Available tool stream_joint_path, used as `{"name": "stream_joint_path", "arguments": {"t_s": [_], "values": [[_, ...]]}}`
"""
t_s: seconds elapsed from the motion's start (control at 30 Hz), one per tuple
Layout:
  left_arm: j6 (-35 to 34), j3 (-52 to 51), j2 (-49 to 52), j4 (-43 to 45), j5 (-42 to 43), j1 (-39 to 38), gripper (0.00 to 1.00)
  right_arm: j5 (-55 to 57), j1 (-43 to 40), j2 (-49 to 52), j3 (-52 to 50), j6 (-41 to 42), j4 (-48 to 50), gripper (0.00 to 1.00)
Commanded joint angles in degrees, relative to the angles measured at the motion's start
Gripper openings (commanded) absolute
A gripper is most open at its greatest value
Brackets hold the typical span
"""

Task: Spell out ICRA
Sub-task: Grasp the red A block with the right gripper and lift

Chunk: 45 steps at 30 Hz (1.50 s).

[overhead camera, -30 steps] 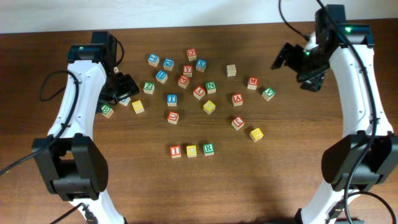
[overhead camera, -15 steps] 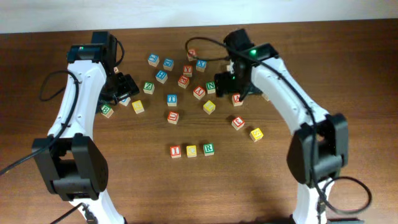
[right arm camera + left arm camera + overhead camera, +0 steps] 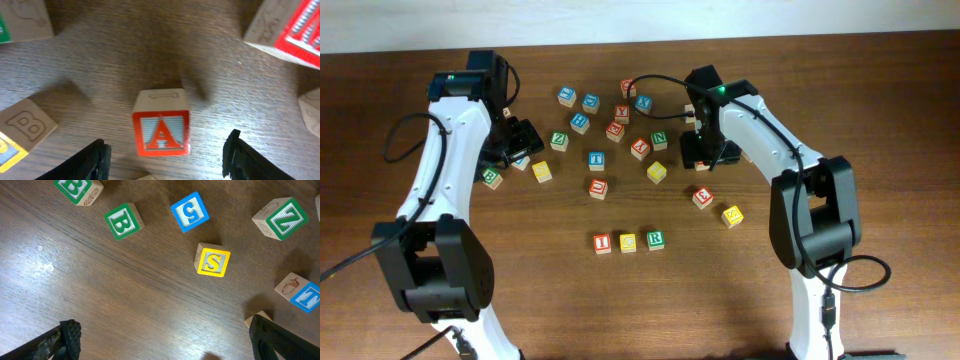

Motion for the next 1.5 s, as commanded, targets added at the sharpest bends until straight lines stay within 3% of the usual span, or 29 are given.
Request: {"name": "stream_joint_path", "arguments": {"t_s": [0.0,0.13,0.2,1.1,1.2,1.47], "values": [[-0.26,0.39,-1.44,-0.04,-0.66,0.22,0.99,-1.55,0.11,0.74,-0.46,-2.14,0.7,0.65],[-0.26,0.39,-1.44,-0.04,-0.66,0.22,0.99,-1.33,0.11,0.74,-0.48,-2.14,2.05,0.58],[-0.26,0.39,-1.44,-0.04,-0.66,0.22,0.99,-1.31,0.09,0.74,-0.48,-2.14,2.51,0.48],[-0.26,0.39,-1.44,-0.04,-0.66,0.22,0.99,-1.33,0.11,0.76,-3.06,-2.1,5.07,0.47],[-0.26,0.39,-1.44,-0.04,-0.66,0.22,0.99,-1.33,0.11,0.76,-3.06,-2.1,5.9,0.38],[-0.26,0.39,-1.44,-0.04,-0.66,0.22,0.99,-1.33,0.11,0.76,-3.06,-1.92,6.91,0.31]]}}
